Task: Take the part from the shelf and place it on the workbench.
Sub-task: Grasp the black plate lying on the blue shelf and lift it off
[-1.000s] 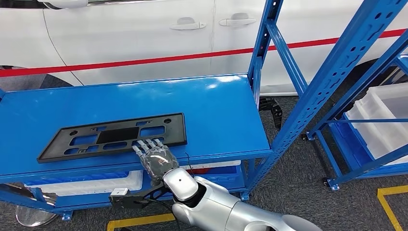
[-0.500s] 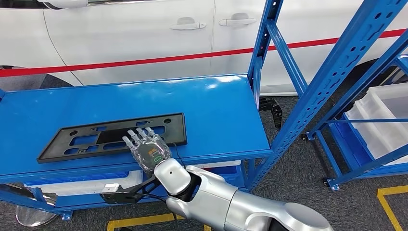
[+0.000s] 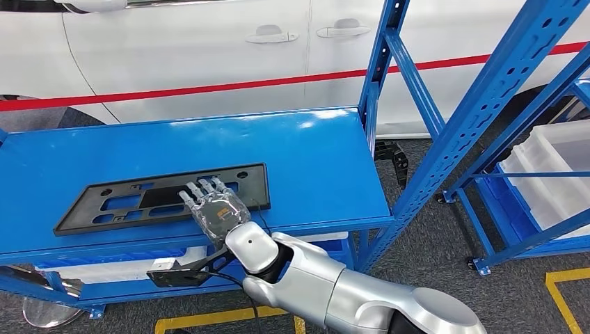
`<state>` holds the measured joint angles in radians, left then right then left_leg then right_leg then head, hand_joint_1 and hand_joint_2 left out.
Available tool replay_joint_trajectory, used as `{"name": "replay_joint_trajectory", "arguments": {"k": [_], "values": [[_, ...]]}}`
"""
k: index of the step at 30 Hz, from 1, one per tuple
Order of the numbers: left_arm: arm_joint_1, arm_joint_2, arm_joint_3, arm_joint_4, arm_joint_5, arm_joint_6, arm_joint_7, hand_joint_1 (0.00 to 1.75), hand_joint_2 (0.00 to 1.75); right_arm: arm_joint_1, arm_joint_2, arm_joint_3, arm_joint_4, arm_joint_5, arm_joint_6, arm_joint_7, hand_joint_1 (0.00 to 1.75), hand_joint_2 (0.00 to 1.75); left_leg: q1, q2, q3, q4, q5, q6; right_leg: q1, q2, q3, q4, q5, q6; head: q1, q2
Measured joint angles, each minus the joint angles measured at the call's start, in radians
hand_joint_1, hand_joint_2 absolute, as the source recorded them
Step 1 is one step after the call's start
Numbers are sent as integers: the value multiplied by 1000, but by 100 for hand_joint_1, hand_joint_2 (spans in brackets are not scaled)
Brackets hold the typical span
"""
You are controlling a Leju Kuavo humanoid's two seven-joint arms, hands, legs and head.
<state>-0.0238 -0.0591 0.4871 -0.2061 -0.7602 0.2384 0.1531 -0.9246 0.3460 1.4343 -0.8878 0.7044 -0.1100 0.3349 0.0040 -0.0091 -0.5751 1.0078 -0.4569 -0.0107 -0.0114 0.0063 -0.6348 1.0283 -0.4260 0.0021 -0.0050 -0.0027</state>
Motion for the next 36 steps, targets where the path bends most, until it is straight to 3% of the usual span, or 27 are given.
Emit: {"name": "replay_joint_trajectory", "arguments": {"k": [9, 14, 16, 18, 20, 21, 22, 23, 25, 28, 30, 32, 34, 35, 36], "values": [[0, 0, 22, 0, 9, -19, -28, 0, 0, 8, 0, -6, 51, -5, -21, -18, 0, 175, -2, 0, -2, 7, -4, 6, -6, 0, 1, -3, 2, 6, 0, 0], [0, 0, 26, 0, 8, -18, -31, 0, 0, 12, 0, -8, 70, -4, -30, -23, 0, 175, 0, 1, 4, -4, 2, 25, -6, 0, 5, 7, 9, 23, 0, 0], [0, -1, 26, 0, 8, -18, -31, 0, 0, 13, -1, -9, 75, -4, -32, -24, 0, 175, 4, 2, 12, -10, 7, 35, -4, -1, -16, 61, -33, 24, 2, 0], [0, -2, 27, 0, 8, -18, -31, 0, 0, 16, -1, -9, 80, -4, -32, -24, 0, 175, 3, 2, 10, -10, 9, 39, -3, -1, -68, 180, -106, 22, 4, 0], [1, -2, 29, 0, 8, -17, -31, 0, 0, 21, -2, -9, 86, -4, -32, -24, 0, 175, 0, 2, 9, -10, 4, 40, -2, -1, -108, 268, -142, 21, 4, 0], [1, -2, 30, 0, 10, -17, -30, 0, 0, 24, -2, -9, 89, -4, -32, -24, 0, 175, -2, 1, 11, -9, 1, 40, -1, -1, -104, 262, -132, 17, 4, 0], [1, -2, 31, 0, 12, -15, -30, 0, 0, 25, -2, -9, 91, -4, -31, -24, 0, 175, -3, 1, 14, -9, -3, 39, 0, -1, -81, 219, -105, 11, 4, 0], [1, -2, 32, 0, 13, -13, -28, 0, 0, 25, -2, -9, 92, -4, -32, -24, 0, 175, -5, 0, 19, -8, -5, 37, 3, -1, -45, 150, -69, 3, 4, 0], [1, -7, 33, 1, 14, -6, -23, 0, 0, 27, -1, -10, 96, -4, -35, -24, 0, 175, -5, 0, 23, -8, -8, 30, 12, -3, 12, 33, -33, -14, 2, 0], [0, -11, 34, 1, 10, -1, -16, 0, 0, 35, -1, -13, 106, -5, -41, -28, 0, 175, -1, 1, 26, -4, -6, 9, 20, -3, 30, -12, -28, -29, -2, 0], [0, -11, 34, 1, 4, -2, -14, 0, 0, 40, 0, -18, 114, -6, -48, -32, 0, 175, 0, 2, 25, 17, -17, 0, 14, -5, 49, -25, -22, -37, -4, 0], [0, -13, 34, 1, -2, -2, -13, 0, 0, 43, 1, -22, 122, -7, -56, -37, 0, 175, 5, 3, -15, 95, -57, -10, 6, -7, 67, -37, -23, -41, -11, 0], [0, -13, 34, 1, -5, -2, -13, 0, 0, 50, 1, -23, 134, -7, -62, -42, 0, 175, 13, 3, -85, 211, -103, -24, 5, -8, 74, -38, -28, -42, -16, 0], [2, -13, 34, 1, -5, -4, -12, 0, 0, 56, 0, -24, 141, -8, -65, -45, 0, 175, 18, 3, -113, 247, -109, -31, 3, -7, 75, -37, -32, -41, -16, 0], [3, -13, 34, 1, -8, -6, -10, 0, 0, 62, 0, -24, 147, -9, -68, -47, 0, 175, 22, 3, -125, 249, -96, -36, 1, -6, 77, -34, -36, -39, -16, 0]]}}
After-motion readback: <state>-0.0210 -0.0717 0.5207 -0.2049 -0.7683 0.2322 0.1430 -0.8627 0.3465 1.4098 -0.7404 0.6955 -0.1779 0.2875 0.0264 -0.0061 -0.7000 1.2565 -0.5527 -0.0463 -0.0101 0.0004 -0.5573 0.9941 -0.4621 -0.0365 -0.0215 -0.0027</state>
